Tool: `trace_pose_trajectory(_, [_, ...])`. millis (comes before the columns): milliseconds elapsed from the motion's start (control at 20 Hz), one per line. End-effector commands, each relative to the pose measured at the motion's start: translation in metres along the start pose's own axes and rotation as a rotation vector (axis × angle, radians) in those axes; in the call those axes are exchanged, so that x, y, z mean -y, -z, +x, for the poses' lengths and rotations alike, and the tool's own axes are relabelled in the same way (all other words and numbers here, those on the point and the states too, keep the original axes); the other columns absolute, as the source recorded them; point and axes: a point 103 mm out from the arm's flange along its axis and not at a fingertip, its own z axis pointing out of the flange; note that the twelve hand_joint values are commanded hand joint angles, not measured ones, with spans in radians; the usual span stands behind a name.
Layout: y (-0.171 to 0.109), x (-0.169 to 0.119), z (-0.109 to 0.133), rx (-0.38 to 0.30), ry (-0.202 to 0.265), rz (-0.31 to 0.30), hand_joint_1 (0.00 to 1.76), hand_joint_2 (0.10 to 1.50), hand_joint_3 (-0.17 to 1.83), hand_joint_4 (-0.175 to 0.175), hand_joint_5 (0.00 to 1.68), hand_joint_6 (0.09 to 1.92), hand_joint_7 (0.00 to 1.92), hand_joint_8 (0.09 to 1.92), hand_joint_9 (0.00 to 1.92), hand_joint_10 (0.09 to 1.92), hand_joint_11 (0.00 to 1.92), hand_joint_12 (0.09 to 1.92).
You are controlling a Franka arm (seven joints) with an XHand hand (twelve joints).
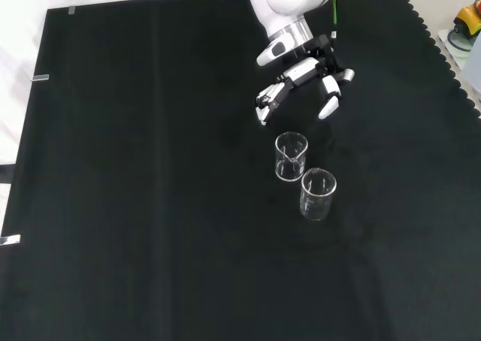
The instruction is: Pick up the beaker on the right.
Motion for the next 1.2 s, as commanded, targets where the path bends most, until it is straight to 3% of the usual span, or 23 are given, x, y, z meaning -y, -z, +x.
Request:
trace_pose_trajectory(50, [-0.006,-0.005,0.0,-0.002,0.01,0.006,0.87,0.34,1.12,-0.053,0.37,0.09,0.25,0.65,0.3,0.65,0.0,1.17])
trace_pose_trajectory(1200, [-0.035,-0.025,-0.012,-0.06,0.032,0.016,0.89,0.34,1.13,-0.053,0.4,0.09,0.27,0.65,0.32,0.64,0.0,1.18])
